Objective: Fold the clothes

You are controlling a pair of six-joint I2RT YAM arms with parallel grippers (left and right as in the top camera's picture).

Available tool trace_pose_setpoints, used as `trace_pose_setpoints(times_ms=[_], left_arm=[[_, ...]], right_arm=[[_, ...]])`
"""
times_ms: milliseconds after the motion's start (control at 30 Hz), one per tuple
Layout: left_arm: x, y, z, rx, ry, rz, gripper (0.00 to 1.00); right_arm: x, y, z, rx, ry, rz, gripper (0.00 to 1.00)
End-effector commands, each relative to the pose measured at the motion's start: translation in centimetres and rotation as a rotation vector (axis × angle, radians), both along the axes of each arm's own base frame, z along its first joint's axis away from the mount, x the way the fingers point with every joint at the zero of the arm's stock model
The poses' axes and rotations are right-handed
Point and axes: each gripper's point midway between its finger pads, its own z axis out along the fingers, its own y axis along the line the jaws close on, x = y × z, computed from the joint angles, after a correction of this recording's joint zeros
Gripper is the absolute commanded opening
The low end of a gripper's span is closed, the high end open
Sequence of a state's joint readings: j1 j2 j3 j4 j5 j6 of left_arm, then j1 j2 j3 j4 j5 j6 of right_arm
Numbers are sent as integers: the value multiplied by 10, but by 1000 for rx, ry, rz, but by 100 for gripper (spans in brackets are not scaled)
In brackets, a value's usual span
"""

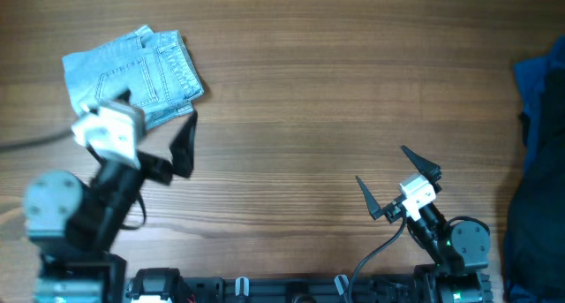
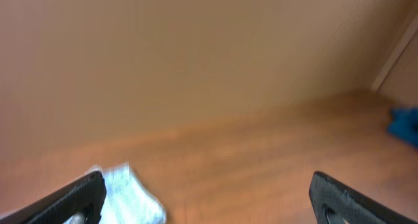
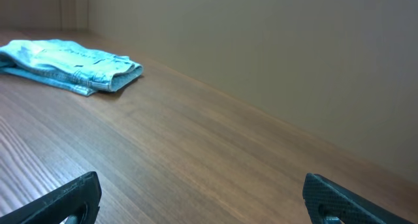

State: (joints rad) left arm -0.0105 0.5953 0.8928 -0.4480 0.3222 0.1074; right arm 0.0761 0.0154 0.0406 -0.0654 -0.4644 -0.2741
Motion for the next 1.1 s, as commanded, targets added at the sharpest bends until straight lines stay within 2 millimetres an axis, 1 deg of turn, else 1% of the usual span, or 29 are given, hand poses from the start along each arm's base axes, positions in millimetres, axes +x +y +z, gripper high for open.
trace_pose_setpoints(times_ms=[0,100,267,367,500,633,700,1067], left_arm=[[-14,0,-39,16,-53,-9,100],[-20,0,-67,16,-112,-8,100],[-25,-1,-115,12,-146,-16,100],[-26,-1,-134,12,-161,-16,100],[-23,1,-148,14,-180,-4,100],[-16,5,-179,19,-123,19,100],[-15,4,-191,18,-98,17,100],[-15,4,-191,16,-99,18,100]], right_arm=[[-2,1,5,12,-13,10,100],[-2,1,5,12,-13,10,100],[-2,1,5,12,-13,10,100],[-2,1,5,12,-13,10,100],[-2,1,5,12,-13,10,100],[-2,1,5,12,-13,10,100],[-2,1,5,12,-13,10,100],[-2,1,5,12,-13,10,100]])
